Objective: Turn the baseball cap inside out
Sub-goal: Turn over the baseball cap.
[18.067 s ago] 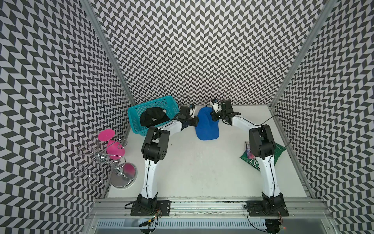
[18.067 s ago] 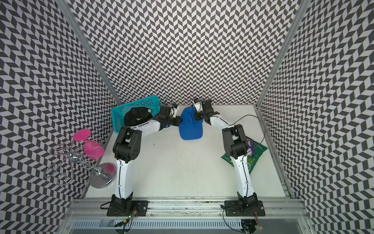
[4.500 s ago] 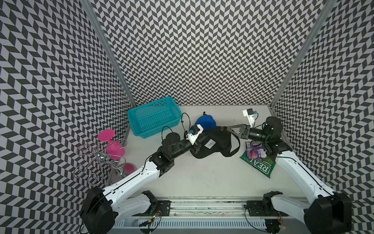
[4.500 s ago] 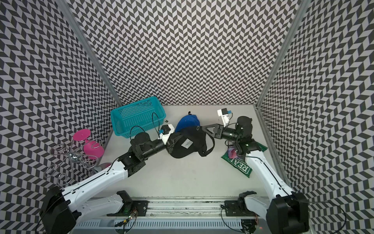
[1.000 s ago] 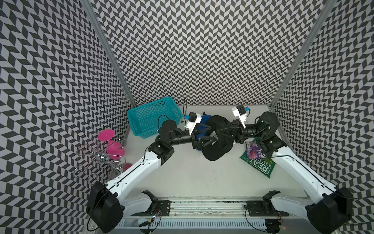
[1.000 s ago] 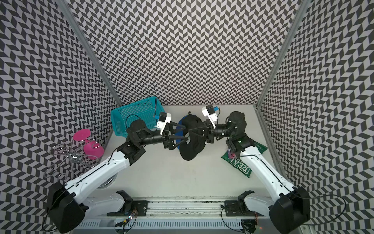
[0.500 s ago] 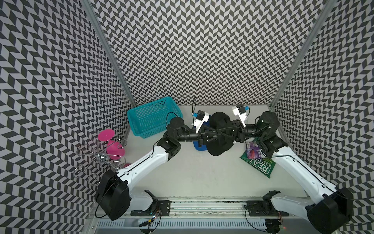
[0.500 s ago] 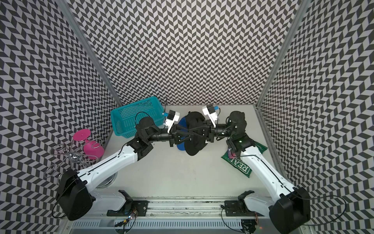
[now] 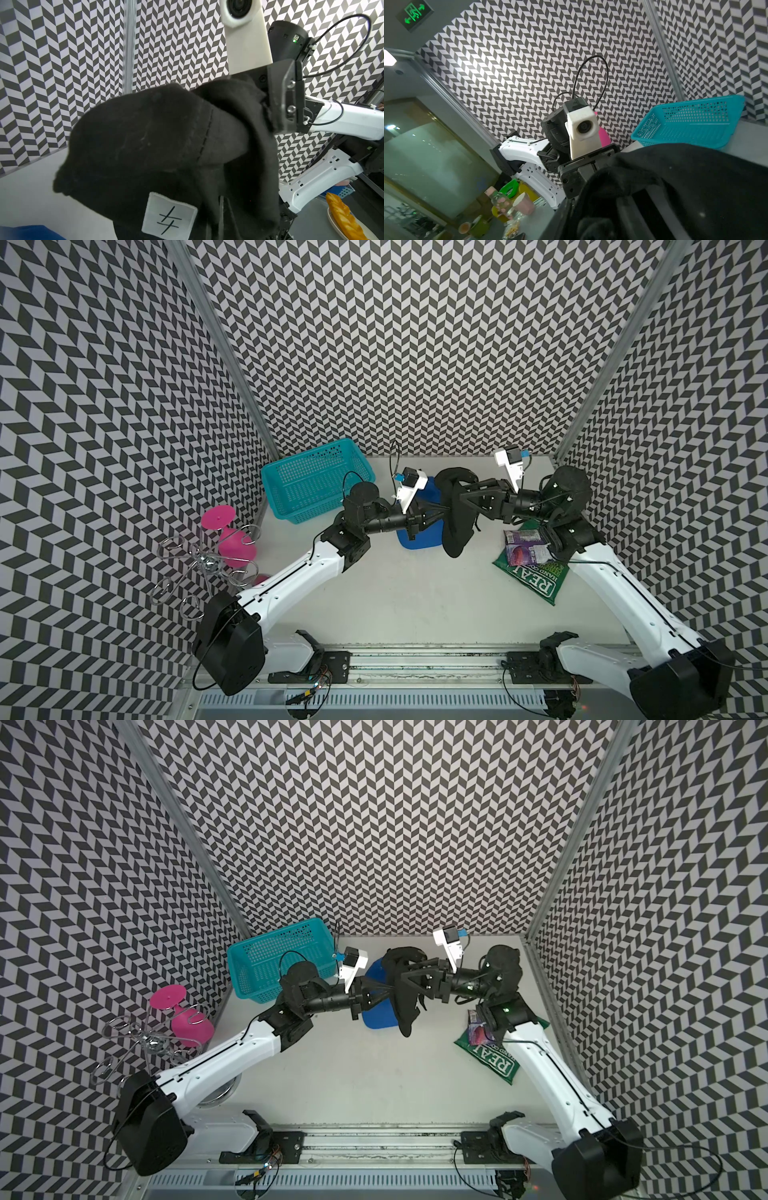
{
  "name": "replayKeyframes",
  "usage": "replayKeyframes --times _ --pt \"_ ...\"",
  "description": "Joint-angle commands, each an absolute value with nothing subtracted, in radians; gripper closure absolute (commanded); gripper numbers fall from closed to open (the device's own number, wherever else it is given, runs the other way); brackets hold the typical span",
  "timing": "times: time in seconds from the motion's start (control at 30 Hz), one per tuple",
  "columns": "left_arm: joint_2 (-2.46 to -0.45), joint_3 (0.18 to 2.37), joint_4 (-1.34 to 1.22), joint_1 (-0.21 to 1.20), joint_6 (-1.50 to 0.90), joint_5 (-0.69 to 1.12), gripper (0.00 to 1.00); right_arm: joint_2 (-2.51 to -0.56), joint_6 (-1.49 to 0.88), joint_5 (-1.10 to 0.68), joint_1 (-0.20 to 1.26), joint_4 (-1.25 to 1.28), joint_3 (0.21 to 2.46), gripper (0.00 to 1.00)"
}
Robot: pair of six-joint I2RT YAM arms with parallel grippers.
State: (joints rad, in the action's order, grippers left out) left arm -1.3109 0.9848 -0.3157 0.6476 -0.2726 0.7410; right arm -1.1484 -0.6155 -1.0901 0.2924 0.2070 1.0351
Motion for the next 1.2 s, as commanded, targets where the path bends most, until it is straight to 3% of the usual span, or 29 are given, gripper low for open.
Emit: replayKeyframes --times 0.0,0.13,0.37,0.6,0.67,0.8,0.87,1.0,1.17 --pt "-1.270 0.983 -0.291 0.650 -0.223 0.701 1.00 -1.145 -0.660 -1.063 0.267 0.226 1.052 0.83" --pt "-1.218 0.937 -0.265 0.649 -0.202 0.595 1.00 -1.135 -0.694 -1.033 0.212 0.228 1.022 0.99" --pt "-1.081 0.819 -0.253 0.635 -0.214 0.377 1.00 -1.114 -0.731 -0.922 0.115 0.195 0.845 1.00" --pt "-1.079 0.829 -0.258 0.635 -0.181 0.381 1.00 -1.160 -0.712 -0.960 0.118 0.146 0.730 0.99" --pt "-1.103 0.852 -0.243 0.637 -0.149 0.399 1.00 -1.146 -0.658 -0.934 0.114 0.083 0.742 0.86" --pt "-1.173 0.925 -0.168 0.637 -0.084 0.458 1.00 -1.104 -0.500 -0.790 0.073 -0.115 0.858 0.40" --pt "-1.202 0.947 -0.142 0.638 -0.059 0.473 1.00 -1.074 -0.428 -0.658 0.067 -0.189 0.923 0.25" --pt "-1.244 0.978 -0.100 0.641 -0.023 0.470 1.00 -1.004 -0.404 -0.505 0.070 -0.187 0.980 0.16" --pt "-1.299 1.019 -0.029 0.657 0.024 0.433 1.00 -0.996 -0.398 -0.461 0.202 -0.210 1.067 0.16"
